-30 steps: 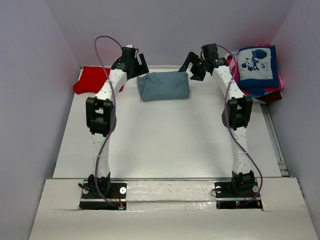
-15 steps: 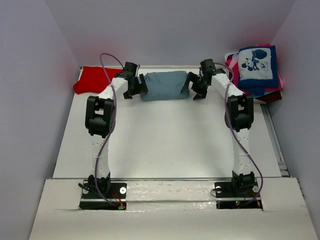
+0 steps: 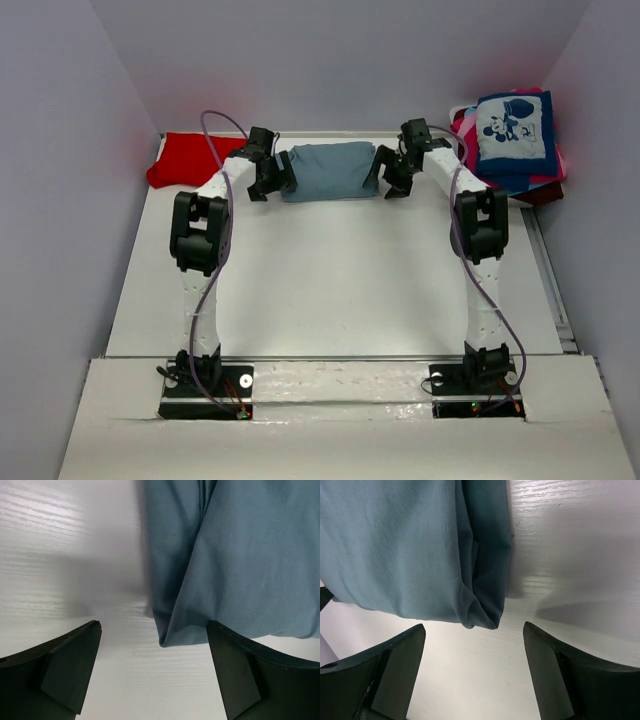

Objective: Fold and stack the t-shirts
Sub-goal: Fold the long partially folded tshirt into a neat square, then smooth out wrinkles on the folded tshirt

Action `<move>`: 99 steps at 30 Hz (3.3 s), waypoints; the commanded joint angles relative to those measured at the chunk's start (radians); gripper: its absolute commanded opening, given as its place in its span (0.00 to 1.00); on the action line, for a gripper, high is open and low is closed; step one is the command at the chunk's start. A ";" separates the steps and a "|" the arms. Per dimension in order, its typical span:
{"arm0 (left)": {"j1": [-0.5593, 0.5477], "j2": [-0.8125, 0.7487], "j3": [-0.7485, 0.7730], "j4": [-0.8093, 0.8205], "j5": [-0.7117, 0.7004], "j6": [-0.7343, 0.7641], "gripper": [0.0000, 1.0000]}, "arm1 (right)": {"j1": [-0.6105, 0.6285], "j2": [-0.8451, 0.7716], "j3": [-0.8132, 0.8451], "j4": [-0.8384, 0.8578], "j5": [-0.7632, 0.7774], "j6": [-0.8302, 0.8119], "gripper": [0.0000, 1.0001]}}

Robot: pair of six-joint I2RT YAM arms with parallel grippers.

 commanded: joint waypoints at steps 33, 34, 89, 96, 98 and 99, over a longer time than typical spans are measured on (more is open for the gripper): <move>-0.006 0.030 0.014 0.097 0.210 -0.075 0.06 | -0.003 0.025 -0.017 0.043 -0.109 0.020 0.25; -0.006 0.021 0.003 0.094 0.216 -0.074 0.06 | -0.003 0.025 -0.017 0.032 -0.109 0.014 0.25; -0.125 -0.414 -0.364 -0.073 0.357 0.002 0.72 | 0.143 -0.420 -0.560 -0.009 -0.256 0.012 0.34; -0.135 -0.242 -0.220 -0.058 0.471 0.022 0.71 | 0.162 -0.290 -0.493 0.003 -0.276 0.022 0.34; -0.135 -0.209 -0.207 -0.061 0.477 0.022 0.71 | 0.171 -0.264 -0.482 0.003 -0.279 0.025 0.34; -0.135 -0.202 -0.200 -0.064 0.478 0.020 0.71 | 0.171 -0.242 -0.476 0.005 -0.281 0.026 0.34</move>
